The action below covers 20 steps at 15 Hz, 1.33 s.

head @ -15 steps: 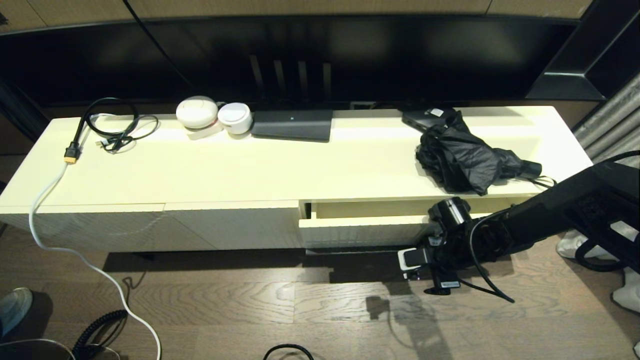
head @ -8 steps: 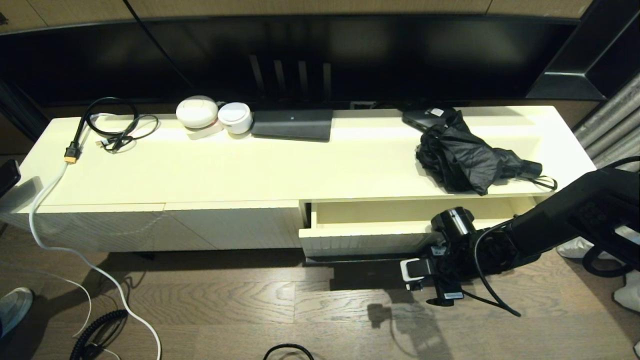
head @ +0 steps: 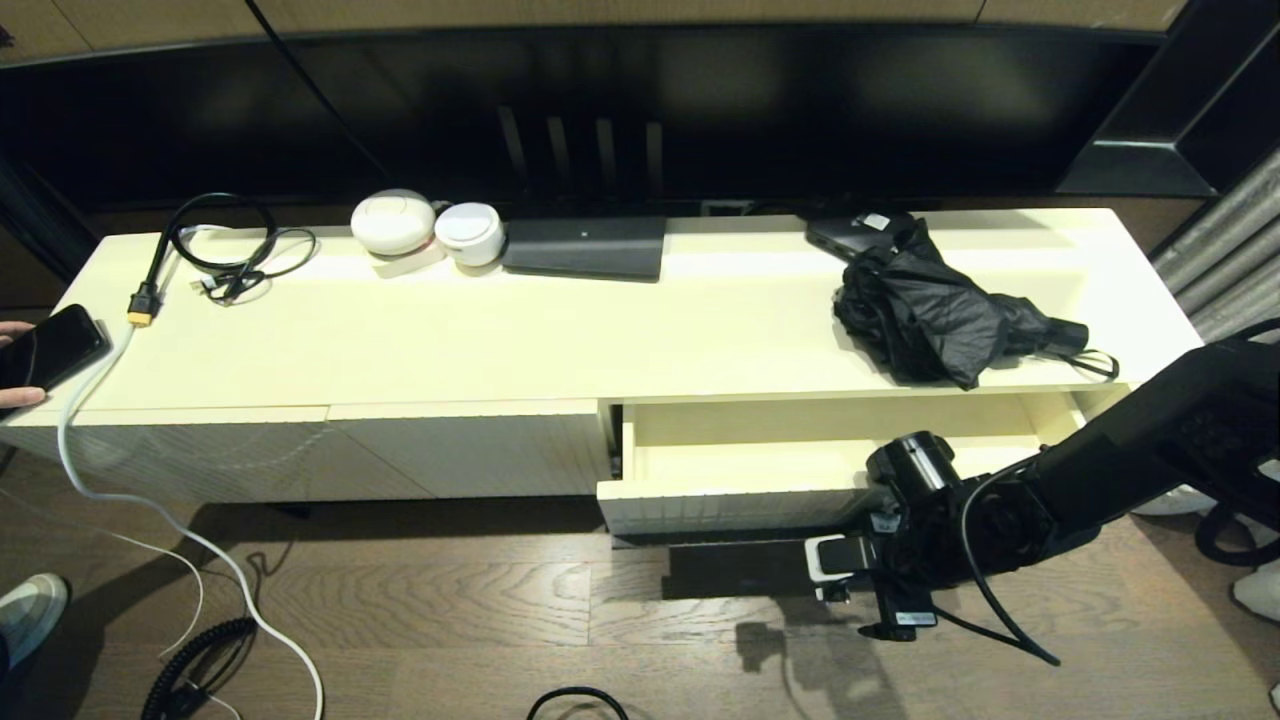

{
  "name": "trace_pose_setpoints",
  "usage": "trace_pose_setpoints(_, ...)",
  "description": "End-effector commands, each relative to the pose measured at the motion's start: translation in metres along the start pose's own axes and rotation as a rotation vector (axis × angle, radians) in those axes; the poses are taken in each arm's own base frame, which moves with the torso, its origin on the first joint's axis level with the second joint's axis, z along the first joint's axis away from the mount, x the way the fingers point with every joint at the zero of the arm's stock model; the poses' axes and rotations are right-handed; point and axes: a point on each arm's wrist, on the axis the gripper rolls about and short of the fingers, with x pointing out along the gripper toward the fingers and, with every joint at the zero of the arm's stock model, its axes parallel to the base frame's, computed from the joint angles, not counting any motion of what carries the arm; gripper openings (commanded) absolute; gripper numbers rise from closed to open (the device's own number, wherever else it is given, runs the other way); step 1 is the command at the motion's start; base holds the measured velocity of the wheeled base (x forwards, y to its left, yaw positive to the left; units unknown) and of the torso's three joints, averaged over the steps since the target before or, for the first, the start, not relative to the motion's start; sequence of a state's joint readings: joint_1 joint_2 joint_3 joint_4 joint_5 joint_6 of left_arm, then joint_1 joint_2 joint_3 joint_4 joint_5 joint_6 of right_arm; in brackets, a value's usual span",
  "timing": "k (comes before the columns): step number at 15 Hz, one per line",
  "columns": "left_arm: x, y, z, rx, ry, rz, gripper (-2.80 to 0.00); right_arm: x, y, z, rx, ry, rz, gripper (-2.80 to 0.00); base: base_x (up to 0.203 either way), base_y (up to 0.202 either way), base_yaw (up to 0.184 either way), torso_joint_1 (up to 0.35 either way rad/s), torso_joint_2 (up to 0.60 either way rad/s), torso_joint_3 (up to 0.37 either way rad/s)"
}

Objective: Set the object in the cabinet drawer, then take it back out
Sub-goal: Open the drawer

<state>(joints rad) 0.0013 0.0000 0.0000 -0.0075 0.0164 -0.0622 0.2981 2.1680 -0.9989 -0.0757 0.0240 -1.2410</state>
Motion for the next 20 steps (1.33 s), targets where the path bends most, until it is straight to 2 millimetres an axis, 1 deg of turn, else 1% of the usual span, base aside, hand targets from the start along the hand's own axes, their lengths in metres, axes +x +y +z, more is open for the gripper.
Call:
trace_pose_setpoints(1,0.0,0.0,0.0,-0.001,0.0,0.001,-2.8,-0.01,0.009,-0.001,-0.01,-0.008,-0.008,0.0,0.0,0.0,0.0,0.0,0.0,0.0)
trace_pose_setpoints(4,0.0,0.0,0.0,-0.001,0.0,0.001,-2.8,-0.021,0.018,-0.005,-0.007,-0.01,-0.011,0.0,0.0,0.0,0.0,0.0,0.0,0.0)
trace_pose_setpoints(8,0.0,0.0,0.0,-0.001,0.0,0.001,-2.8,-0.035,0.024,-0.008,-0.003,-0.017,-0.021,0.0,0.0,0.0,0.0,0.0,0.0,0.0)
trace_pose_setpoints(10,0.0,0.0,0.0,-0.001,0.0,0.001,-2.8,-0.052,0.02,-0.007,-0.003,-0.034,-0.067,0.0,0.0,0.0,0.0,0.0,0.0,0.0)
trace_pose_setpoints(11,0.0,0.0,0.0,-0.001,0.0,0.001,-2.8,-0.064,0.017,-0.006,-0.002,-0.048,-0.099,0.0,0.0,0.0,0.0,0.0,0.0,0.0)
trace_pose_setpoints(12,0.0,0.0,0.0,-0.001,0.0,-0.001,-2.8,-0.082,0.014,-0.007,0.004,-0.061,-0.141,0.0,0.0,0.0,0.0,0.0,0.0,0.0)
trace_pose_setpoints(13,0.0,0.0,0.0,-0.001,0.0,0.001,-2.8,-0.103,0.012,-0.009,0.011,-0.07,-0.179,-2.8,0.0,0.0,0.0,0.0,0.0,0.0)
trace_pose_setpoints(15,0.0,0.0,0.0,-0.001,0.0,0.001,-2.8,-0.148,0.017,-0.014,0.023,-0.062,-0.186,-2.8,0.0,0.0,0.0,0.0,0.0,0.0)
trace_pose_setpoints(18,0.0,0.0,0.0,-0.001,0.0,0.001,-2.8,-0.218,0.041,-0.022,0.037,-0.04,-0.149,-2.8,0.0,0.0,0.0,0.0,0.0,0.0)
trace_pose_setpoints(19,0.0,0.0,0.0,-0.001,-0.001,0.001,-2.8,-0.237,0.05,-0.024,0.041,-0.033,-0.14,-2.8,0.0,0.0,0.0,0.0,0.0,0.0)
trace_pose_setpoints(20,0.0,0.0,0.0,-0.001,0.0,0.0,-2.8,-0.252,0.057,-0.025,0.046,-0.026,-0.133,-2.8,0.0,0.0,0.0,0.0,0.0,0.0)
